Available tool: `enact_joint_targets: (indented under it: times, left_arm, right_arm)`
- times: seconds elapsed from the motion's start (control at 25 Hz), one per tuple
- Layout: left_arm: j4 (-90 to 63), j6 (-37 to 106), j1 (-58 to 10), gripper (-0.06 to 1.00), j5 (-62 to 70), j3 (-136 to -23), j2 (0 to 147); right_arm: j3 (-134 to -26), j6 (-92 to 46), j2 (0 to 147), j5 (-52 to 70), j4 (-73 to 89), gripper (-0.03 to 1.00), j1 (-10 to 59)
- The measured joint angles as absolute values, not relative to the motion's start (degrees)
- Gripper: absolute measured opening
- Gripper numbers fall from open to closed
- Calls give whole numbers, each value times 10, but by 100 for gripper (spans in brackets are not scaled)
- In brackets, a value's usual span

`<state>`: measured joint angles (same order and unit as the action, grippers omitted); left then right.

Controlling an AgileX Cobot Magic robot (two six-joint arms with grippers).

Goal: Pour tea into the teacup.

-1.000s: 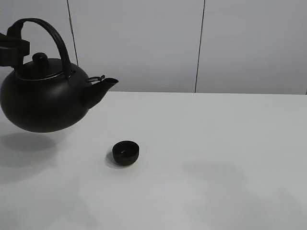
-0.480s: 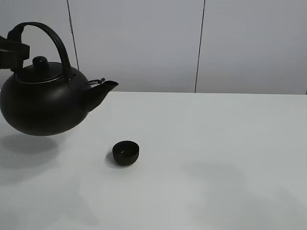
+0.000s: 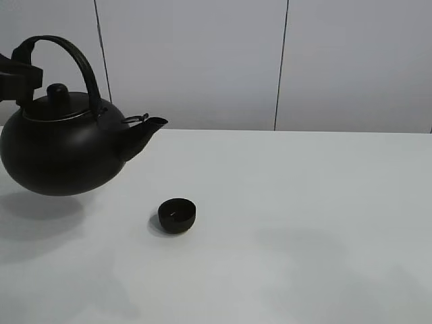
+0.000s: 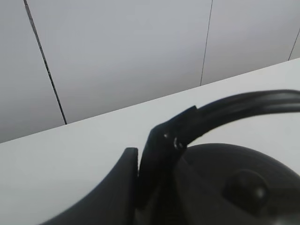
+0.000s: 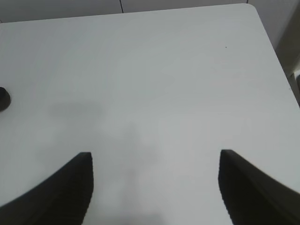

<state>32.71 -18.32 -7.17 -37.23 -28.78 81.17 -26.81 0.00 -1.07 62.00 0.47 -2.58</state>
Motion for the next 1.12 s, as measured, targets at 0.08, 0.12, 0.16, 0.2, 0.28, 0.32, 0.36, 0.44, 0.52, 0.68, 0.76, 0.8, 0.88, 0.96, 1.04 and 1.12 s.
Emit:
enact_joint_targets:
  times: [0.08, 0.12, 0.16, 0.2, 0.28, 0.32, 0.36, 0.44, 0.52, 0.68, 0.76, 0.8, 0.88, 0.96, 1.04, 1.12]
  left_arm:
    - [328, -192, -72, 12, -372, -288, 812]
    - [328, -197, -72, 12, -372, -288, 812]
    - [329, -203, -72, 12, -372, -288, 812]
    - [329, -207, -72, 12, -372, -288, 812]
    - [329, -209, -72, 12, -372, -288, 812]
    - [329, -209, -72, 12, -372, -288, 812]
    - [329, -209, -72, 12, -372, -288, 812]
    - [329, -209, -72, 12, -373, -288, 812]
    - [330, -207, -72, 12, -376, -288, 812]
    - [331, -207, -72, 12, -377, -288, 812]
    - [331, -206, -72, 12, -377, -288, 812]
    - [331, -206, -72, 12, -377, -288, 812]
    - [331, -206, -72, 12, -377, -288, 812]
    - [332, -206, -72, 12, -377, -288, 812]
    - [332, -206, -72, 12, -377, -288, 812]
    - [332, -206, -72, 12, -377, -288, 812]
  right_arm:
    - [-268, 0, -11, 620, 5, 52, -26]
    - [-268, 0, -11, 620, 5, 52, -26]
    - [-268, 0, -11, 620, 5, 52, -26]
    - [-268, 0, -11, 620, 5, 52, -26]
    - [-268, 0, -11, 620, 5, 52, -26]
    - [-268, 0, -11, 620, 5, 52, -26]
    - [-268, 0, -11, 620, 5, 52, -26]
    - [-268, 0, -11, 620, 5, 52, -26]
    - [-268, 0, -11, 620, 5, 52, -26]
    - [-268, 0, -11, 620, 5, 52, -26]
    - [-268, 0, -11, 620, 5, 52, -26]
    - [-268, 0, -11, 620, 5, 52, -26]
    - [-268, 0, -11, 620, 5, 52, -26]
    - [-268, 0, -11, 620, 5, 52, -26]
    - [-268, 0, -11, 620, 5, 52, -26]
    - [-268, 0, -11, 620, 5, 52, -26]
